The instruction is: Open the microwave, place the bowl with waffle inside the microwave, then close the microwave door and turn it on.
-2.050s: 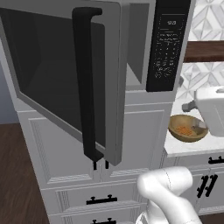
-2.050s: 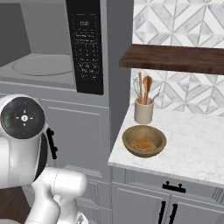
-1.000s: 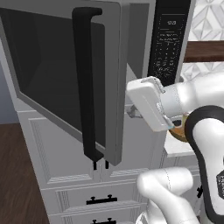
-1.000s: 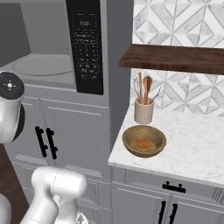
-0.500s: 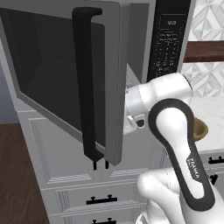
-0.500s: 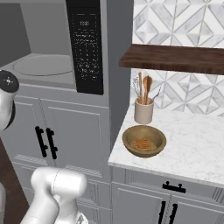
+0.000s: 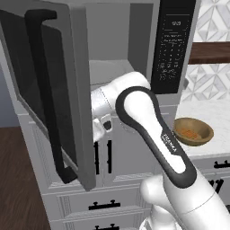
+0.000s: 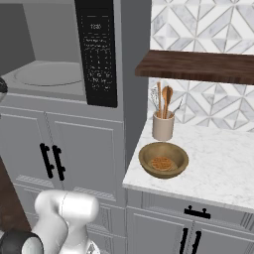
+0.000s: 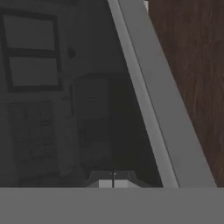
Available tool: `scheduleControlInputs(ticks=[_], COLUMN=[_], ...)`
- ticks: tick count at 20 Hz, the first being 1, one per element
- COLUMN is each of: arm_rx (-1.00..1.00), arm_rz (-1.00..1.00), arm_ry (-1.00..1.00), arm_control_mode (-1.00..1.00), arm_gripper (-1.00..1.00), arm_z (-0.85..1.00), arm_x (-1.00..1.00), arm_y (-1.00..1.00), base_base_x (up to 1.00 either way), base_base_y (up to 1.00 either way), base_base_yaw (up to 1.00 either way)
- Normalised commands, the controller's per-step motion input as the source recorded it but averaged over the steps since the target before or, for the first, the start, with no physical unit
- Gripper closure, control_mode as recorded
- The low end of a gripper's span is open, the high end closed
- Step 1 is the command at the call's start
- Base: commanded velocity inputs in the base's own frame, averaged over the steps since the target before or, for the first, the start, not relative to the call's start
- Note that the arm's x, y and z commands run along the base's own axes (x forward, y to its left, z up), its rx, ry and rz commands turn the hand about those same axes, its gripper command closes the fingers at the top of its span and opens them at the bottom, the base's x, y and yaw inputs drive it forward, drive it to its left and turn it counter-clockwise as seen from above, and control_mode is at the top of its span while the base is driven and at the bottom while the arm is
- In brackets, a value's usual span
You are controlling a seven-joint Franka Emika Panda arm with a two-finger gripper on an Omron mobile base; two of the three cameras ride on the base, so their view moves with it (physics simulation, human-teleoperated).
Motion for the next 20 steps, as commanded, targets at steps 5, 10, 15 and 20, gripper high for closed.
scheduleControlInputs(ticks=[5,10,15,20], arm_rx=[0.01,0.25,0.20,0.00], arm_rz=[0.22,0.00,-0.14,-0.31], arm_ry=[0.04,-0.09,-0.02,-0.01], arm_control_mode=[-1.00,-1.00,-1.00,-1.00], arm_gripper=[1.00,1.00,1.00,1.00], arm_z=[-0.03,-0.05,0.00,0.00], arm_x=[0.00,0.00,-0.18,-0.38], arm_y=[0.75,-0.79,-1.00,-1.00], base_base_x=[0.00,0.00,0.00,0.00], base_base_y=[0.00,0.00,0.00,0.00], base_base_yaw=[0.00,0.00,0.00,0.00])
